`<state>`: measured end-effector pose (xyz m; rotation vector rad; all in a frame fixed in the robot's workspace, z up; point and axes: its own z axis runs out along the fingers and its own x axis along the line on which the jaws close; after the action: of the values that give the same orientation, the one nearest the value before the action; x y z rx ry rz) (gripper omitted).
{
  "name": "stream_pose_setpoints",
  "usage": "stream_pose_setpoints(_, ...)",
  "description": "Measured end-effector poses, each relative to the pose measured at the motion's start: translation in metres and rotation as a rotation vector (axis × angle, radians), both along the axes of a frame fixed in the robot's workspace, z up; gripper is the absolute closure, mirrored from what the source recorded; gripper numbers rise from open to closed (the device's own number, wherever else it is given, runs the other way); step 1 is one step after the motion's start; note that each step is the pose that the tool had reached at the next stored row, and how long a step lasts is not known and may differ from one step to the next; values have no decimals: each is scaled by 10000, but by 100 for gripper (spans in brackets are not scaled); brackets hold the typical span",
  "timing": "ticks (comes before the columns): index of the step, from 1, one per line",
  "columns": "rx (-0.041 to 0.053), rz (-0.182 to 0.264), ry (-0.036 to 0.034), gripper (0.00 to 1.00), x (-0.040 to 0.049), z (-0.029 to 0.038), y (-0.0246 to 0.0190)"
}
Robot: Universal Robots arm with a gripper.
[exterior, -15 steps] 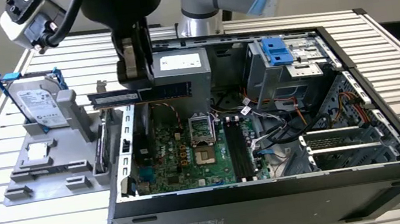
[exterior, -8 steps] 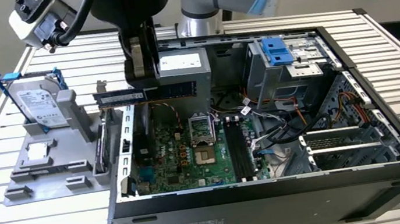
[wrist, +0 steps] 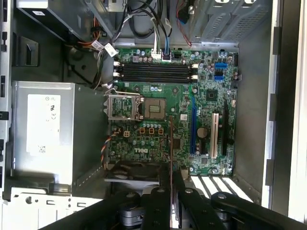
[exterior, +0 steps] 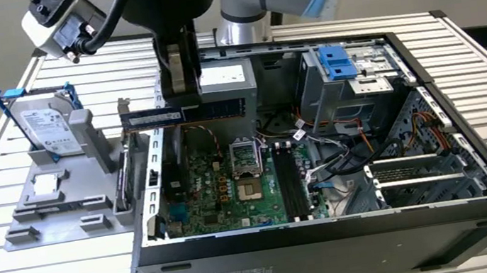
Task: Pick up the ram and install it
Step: 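Pick up the ram and move it above insertion slot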
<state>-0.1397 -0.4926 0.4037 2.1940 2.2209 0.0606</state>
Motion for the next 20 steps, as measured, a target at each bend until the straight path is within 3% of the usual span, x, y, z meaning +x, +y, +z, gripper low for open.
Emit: stream_pose_setpoints(20, 0, 1, 0, 100, 198, 0, 1)
